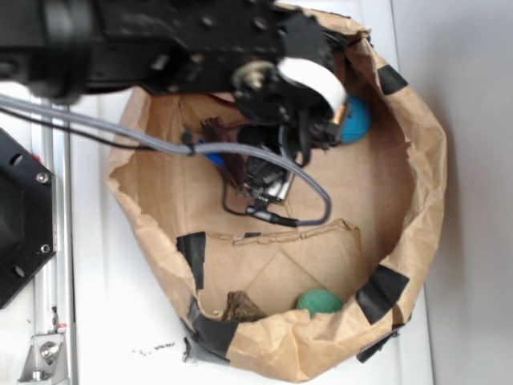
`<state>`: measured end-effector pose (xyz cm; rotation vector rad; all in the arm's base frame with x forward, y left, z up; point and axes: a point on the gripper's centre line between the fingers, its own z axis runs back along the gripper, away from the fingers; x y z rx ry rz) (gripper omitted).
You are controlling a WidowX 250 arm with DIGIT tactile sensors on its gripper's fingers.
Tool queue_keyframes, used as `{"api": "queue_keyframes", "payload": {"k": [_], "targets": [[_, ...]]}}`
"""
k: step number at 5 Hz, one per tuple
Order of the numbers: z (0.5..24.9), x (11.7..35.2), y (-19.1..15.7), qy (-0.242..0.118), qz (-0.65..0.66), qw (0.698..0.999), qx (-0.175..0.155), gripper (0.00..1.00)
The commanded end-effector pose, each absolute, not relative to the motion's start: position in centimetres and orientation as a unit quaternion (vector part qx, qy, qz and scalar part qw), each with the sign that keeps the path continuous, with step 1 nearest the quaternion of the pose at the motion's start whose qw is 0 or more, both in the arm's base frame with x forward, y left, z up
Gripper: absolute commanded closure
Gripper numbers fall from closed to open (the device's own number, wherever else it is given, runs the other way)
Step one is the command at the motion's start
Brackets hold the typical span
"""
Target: Grab the blue ball.
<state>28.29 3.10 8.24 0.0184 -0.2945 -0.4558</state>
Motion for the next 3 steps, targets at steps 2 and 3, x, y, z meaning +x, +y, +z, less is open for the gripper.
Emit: {"api": "queue_keyframes", "payload": {"k": [2, 3], "targets": [[9.1, 30.6, 4.2, -0.172, -0.208, 0.963, 0.008, 0.00], [7.8, 31.8, 4.2, -0.187, -0.208, 0.960, 0.004, 0.00]]}}
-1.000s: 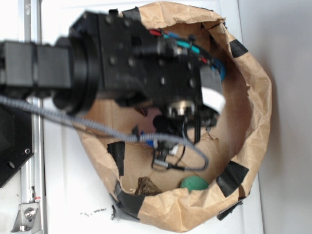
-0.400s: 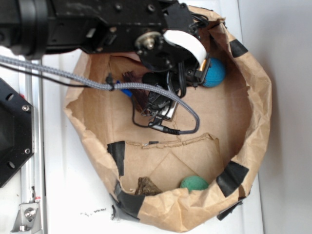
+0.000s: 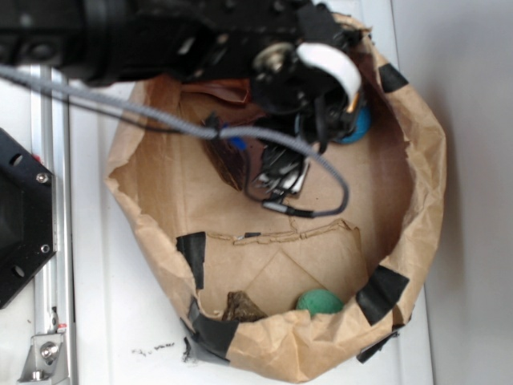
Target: Grab the blue ball.
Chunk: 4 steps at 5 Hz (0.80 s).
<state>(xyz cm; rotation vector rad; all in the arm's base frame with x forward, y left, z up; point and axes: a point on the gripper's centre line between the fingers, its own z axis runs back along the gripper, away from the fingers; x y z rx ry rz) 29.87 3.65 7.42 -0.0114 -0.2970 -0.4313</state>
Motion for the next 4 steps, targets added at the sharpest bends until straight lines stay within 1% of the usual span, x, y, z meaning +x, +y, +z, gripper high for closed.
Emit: {"api": "queue_keyframes", "payload": {"k": [1, 2, 4], "targets": [[6.4, 32.3, 2.9, -0.196, -0.228, 0.954, 0.018, 0.00], [5.5, 32.6, 2.0, -0.192, -0.238, 0.952, 0.001, 0.00], [5.2, 32.4, 2.0, -0.192, -0.237, 0.952, -0.009, 0.00]]}}
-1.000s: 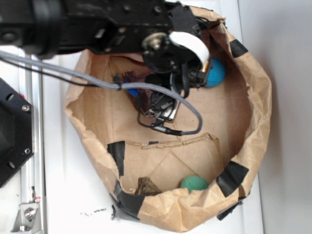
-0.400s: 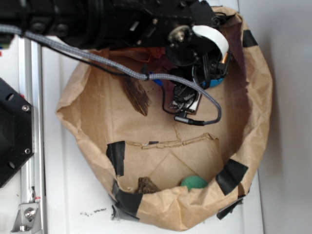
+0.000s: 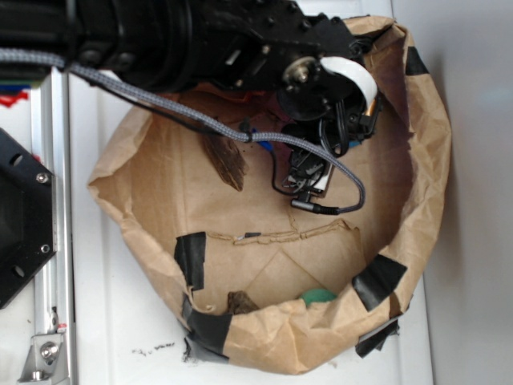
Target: Grab the blue ball.
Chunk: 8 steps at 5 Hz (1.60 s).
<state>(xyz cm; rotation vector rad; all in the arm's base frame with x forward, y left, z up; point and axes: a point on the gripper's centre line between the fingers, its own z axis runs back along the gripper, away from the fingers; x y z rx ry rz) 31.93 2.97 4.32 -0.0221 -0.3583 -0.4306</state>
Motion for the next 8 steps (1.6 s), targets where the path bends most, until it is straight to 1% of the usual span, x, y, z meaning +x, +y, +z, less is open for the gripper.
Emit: {"api": "queue_keyframes", "payload": {"k": [1, 2, 3, 4, 6, 7, 8], "targets": [[5.1, 32.6, 2.6, -0.193, -0.228, 0.954, -0.008, 0.00], [5.0, 33.0, 3.2, -0.193, -0.220, 0.956, -0.005, 0.00], [5.4, 33.5, 4.2, -0.204, -0.201, 0.958, 0.021, 0.00], [5.9, 33.8, 4.7, -0.211, -0.196, 0.956, 0.061, 0.00], [5.5, 33.5, 4.4, -0.205, -0.203, 0.956, 0.057, 0.00], [5.4, 33.3, 4.4, -0.208, -0.201, 0.956, 0.049, 1.00], [5.3, 33.2, 4.4, -0.205, -0.202, 0.956, 0.048, 1.00]]}}
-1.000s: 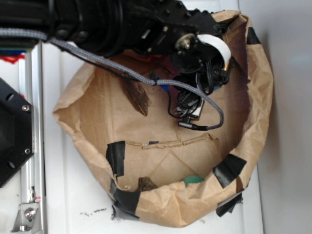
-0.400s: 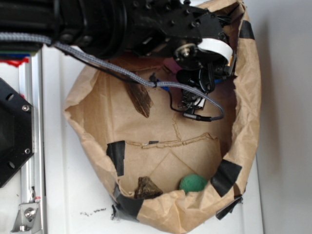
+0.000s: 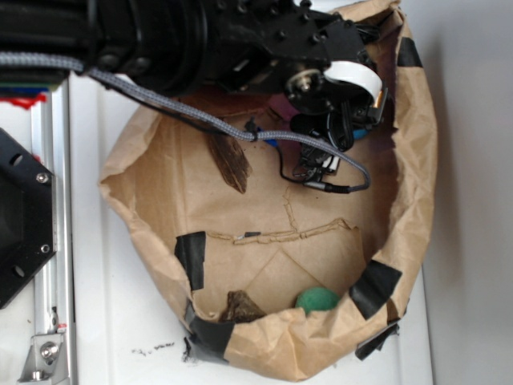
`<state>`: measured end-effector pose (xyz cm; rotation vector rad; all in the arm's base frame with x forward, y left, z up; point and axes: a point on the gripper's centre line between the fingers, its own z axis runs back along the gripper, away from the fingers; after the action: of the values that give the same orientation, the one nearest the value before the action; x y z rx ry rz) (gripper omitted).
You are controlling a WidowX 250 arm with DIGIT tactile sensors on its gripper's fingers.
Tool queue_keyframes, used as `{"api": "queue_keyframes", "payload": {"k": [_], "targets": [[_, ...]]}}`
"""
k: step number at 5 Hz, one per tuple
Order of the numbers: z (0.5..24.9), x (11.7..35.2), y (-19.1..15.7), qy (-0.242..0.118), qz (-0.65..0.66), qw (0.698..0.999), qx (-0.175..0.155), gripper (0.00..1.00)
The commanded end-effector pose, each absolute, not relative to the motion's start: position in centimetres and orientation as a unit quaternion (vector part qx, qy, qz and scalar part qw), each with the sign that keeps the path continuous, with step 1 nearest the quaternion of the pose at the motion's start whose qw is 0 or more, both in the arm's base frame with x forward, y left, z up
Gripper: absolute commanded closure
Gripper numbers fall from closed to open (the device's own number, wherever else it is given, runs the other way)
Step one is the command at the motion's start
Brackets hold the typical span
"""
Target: Grab the blue ball.
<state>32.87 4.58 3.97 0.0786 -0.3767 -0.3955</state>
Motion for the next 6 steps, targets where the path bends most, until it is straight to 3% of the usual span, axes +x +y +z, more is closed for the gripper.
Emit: {"api": "queue_keyframes", "payload": {"k": [1, 5, 6], "targets": [[5.1, 33.1, 4.4, -0.204, -0.202, 0.957, 0.045, 1.00], [5.5, 32.5, 4.3, -0.210, -0.203, 0.956, 0.031, 1.00], [9.0, 31.1, 3.1, -0.224, -0.195, 0.955, -0.004, 1.00]]}}
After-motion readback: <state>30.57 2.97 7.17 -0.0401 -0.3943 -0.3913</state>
